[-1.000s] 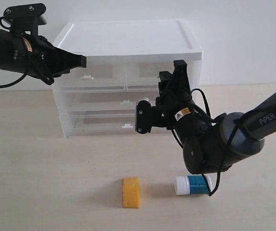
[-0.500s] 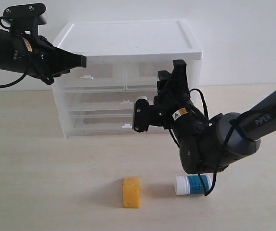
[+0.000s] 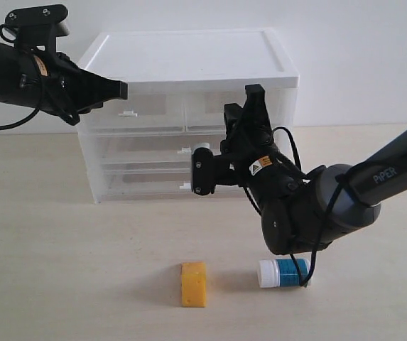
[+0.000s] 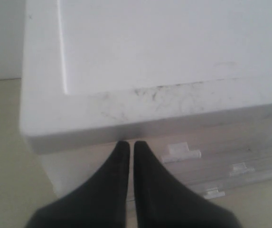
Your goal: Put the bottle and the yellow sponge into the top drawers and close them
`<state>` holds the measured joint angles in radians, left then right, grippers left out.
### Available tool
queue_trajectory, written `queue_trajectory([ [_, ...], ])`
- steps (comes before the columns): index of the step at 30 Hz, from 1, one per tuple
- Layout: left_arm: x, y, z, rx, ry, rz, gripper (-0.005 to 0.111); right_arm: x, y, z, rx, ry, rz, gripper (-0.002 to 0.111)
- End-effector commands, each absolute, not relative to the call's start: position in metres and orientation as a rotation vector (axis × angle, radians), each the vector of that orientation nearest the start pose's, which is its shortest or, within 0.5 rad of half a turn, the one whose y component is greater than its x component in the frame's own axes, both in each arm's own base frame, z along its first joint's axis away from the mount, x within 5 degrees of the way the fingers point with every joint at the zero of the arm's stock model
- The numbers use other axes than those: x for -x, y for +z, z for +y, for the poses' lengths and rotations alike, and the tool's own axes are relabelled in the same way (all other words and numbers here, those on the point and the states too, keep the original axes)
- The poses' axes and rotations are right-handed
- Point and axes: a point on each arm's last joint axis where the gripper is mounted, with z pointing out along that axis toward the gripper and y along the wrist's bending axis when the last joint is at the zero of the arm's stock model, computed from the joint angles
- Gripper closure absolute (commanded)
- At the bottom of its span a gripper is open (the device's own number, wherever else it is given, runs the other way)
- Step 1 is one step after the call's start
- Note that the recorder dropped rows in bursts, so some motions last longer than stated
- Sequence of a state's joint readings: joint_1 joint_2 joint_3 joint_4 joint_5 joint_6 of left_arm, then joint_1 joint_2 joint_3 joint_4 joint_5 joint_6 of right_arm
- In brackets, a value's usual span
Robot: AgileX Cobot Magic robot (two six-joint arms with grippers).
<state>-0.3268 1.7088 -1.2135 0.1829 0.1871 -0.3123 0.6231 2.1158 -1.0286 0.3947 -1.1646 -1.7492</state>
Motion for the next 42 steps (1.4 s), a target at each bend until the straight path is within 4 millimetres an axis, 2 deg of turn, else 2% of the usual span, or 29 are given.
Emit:
queue_trajectory([
  [1, -0.379, 0.267, -0.125, -0.196, -0.251, 2.096, 0.103, -0.372, 0.174, 0.202, 1.053, -1.122, 1.005, 0.108],
  [6, -0.379, 0.267, -0.125, -0.196, -0.251, 2.096, 0.103, -0.372, 0.173, 0.2, 1.036, -1.126, 1.038, 0.108],
  [21, -0.379, 0.267, -0.125, -0.196, -0.25, 2.097, 0.103, -0.349, 0.171, 0.229, 1.088, -1.127, 1.031, 0.108],
  [29, -0.379, 0.267, -0.125, -0.196, -0.25, 2.097, 0.103, -0.321, 0.18, 0.214, 1.113, -1.104, 1.055, 0.108],
  [33, -0.379, 0.267, -0.125, -0.196, -0.25, 2.097, 0.103, -0.303, 0.183, 0.217, 1.128, -1.083, 1.063, 0.108],
  [40, -0.378, 0.265, -0.125, -0.196, -0.242, 2.118, 0.103, -0.297, 0.181, 0.22, 1.146, -1.116, 1.09, 0.108],
  [42, -0.378, 0.265, -0.125, -0.196, -0.242, 2.118, 0.103, -0.296, 0.181, 0.222, 1.167, -1.111, 1.054, 0.104],
])
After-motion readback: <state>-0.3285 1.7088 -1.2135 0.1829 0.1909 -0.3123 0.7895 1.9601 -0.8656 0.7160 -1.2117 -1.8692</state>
